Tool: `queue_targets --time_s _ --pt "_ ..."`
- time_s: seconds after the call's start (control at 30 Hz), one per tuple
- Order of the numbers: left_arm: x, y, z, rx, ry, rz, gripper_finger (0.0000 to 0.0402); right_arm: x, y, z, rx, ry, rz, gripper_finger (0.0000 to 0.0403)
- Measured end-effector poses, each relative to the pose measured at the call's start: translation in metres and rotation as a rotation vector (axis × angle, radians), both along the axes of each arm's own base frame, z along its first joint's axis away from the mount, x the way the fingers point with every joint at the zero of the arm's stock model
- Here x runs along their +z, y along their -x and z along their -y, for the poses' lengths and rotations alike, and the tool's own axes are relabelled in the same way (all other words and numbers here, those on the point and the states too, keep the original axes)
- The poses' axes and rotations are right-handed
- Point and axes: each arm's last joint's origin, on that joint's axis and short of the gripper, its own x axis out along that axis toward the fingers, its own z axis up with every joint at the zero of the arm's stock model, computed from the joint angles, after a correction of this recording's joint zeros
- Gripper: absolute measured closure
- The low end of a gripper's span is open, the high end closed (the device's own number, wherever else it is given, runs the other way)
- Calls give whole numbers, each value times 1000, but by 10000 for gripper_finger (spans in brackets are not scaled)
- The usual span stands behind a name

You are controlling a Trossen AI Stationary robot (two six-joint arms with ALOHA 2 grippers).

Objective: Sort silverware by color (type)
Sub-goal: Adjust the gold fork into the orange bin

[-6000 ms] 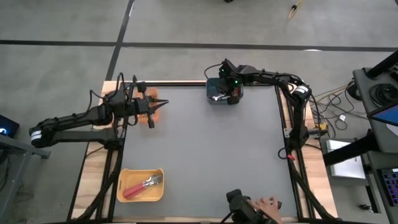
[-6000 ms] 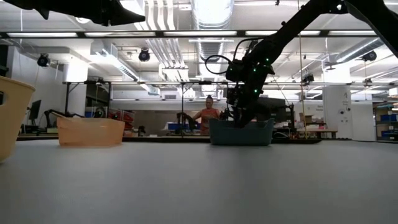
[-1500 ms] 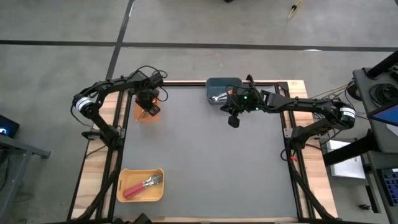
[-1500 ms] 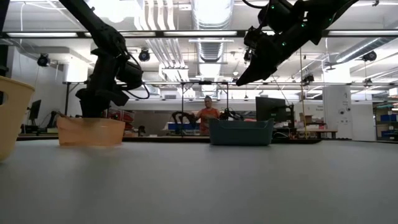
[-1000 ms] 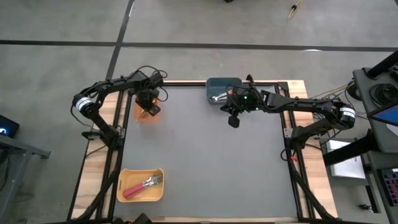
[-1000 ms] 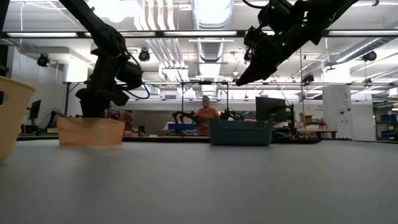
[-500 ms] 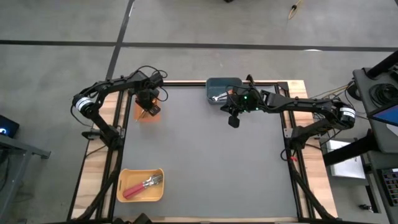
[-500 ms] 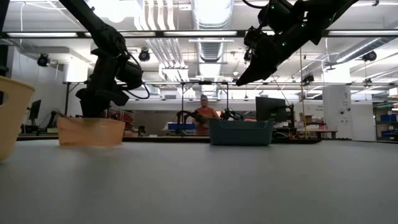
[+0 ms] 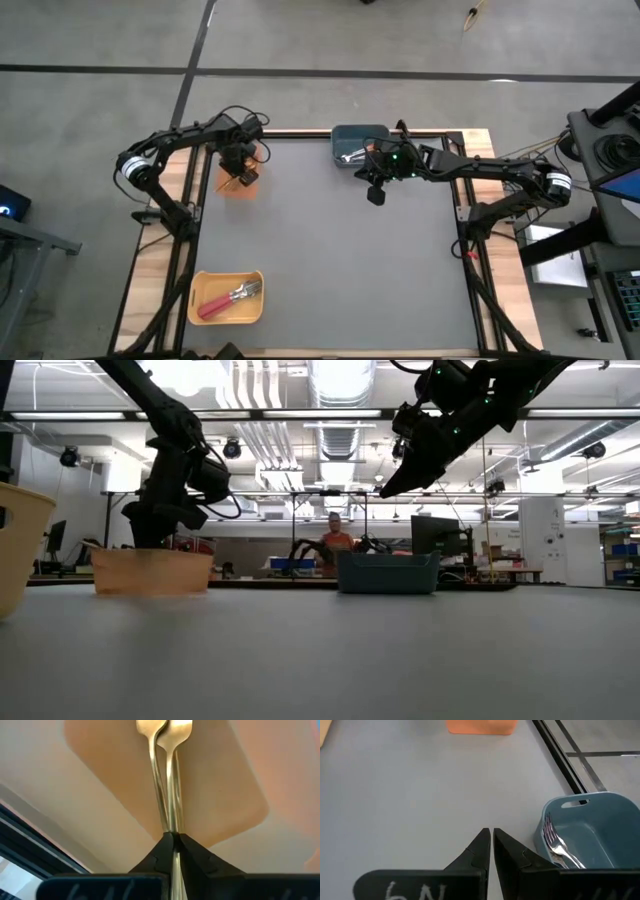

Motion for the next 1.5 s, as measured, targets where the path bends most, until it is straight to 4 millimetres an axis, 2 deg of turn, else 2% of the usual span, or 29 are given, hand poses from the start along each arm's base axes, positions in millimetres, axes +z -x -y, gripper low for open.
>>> queue_targets --time_s 0.37,0.7,0.83,1.13,1.33,1.5 --pt "2 1 0 15 -19 -11 401 0 0 0 0 0 0 390" --pt "25 -4 -9 -15 -125 -40 401 0 0 0 0 0 0 390" --pt "28 -4 -11 -20 -152 -53 400 0 0 0 0 0 0 390" --pt "29 -3 -9 -29 -131 -62 401 0 0 0 0 0 0 390" --pt "28 -6 -6 -52 -15 61 401 0 0 0 0 0 0 390" --pt "28 -7 -9 -32 -32 78 382 0 0 0 0 0 0 390"
